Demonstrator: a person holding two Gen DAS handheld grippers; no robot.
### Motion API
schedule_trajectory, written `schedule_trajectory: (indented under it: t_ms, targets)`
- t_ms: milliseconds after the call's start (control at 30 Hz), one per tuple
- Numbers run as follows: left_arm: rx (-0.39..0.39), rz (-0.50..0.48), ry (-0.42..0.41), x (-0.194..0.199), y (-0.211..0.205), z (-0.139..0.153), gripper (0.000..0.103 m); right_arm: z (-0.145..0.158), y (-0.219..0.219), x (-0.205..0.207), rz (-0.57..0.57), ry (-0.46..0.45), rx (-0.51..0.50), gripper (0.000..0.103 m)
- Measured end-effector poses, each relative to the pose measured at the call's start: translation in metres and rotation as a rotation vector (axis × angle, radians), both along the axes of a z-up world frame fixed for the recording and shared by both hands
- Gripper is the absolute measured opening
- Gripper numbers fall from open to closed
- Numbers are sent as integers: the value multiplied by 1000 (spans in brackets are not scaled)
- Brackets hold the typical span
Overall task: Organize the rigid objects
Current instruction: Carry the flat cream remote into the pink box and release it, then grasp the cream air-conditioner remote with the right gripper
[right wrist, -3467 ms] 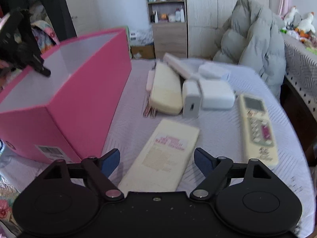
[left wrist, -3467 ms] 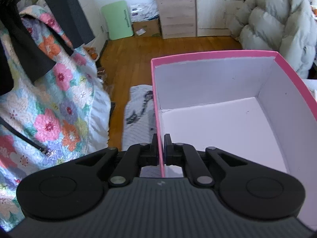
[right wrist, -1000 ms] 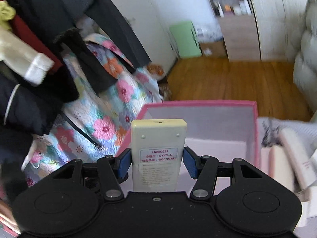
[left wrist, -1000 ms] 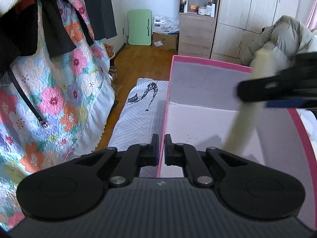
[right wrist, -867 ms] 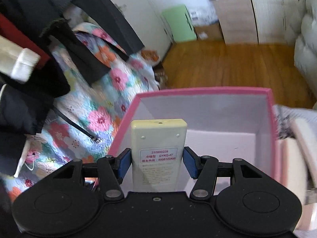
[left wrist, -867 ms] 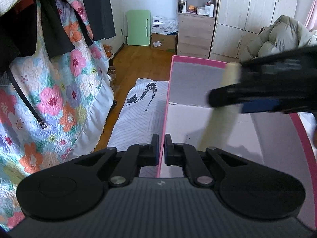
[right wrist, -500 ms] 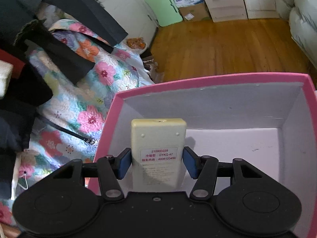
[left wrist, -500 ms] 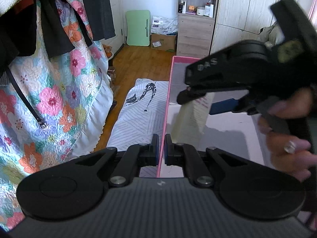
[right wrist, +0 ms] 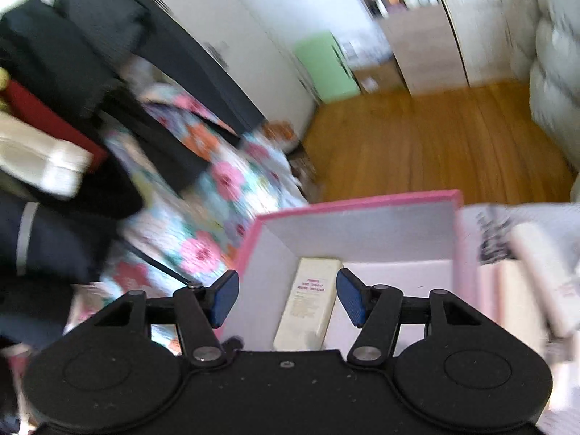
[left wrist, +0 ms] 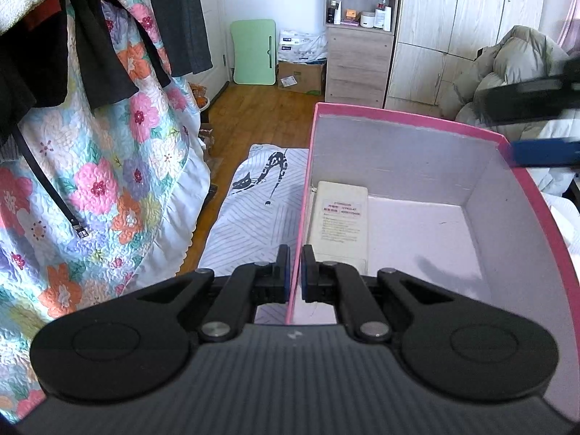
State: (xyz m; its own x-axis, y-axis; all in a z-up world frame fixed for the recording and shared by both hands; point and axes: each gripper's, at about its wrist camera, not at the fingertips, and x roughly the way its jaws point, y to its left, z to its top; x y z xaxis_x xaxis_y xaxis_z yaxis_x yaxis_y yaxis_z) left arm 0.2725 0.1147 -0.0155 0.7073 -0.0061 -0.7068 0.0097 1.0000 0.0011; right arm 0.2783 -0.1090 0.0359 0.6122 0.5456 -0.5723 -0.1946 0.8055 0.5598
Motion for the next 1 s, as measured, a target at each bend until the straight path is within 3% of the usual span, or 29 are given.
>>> schedule_trajectory:
  t_ms: [167,400,600,733,900,1000]
  targets:
    - [8,-1,0,0,0,-1,5,18,-60,-66,-8,-71,-94,67]
    - [22,-4,-1,1,-3,-1,5,-23,-122,-118,-127,-7,-329,67]
    - [34,-9,-6,-2,-5,-1,5,-70,-152,-130,-265,85,-423,67]
    - [31,-7,-6,-2,-5,-1,5,-95,-156,-128,-378,67,-559,73]
    - [33,-7,-8,-2,-4,0,5,-124,-168,-119,-406,100,-534,72]
    - [36,-7,-8,-2,-5,0,5,-131,-169,-114,-415,69,-538,73]
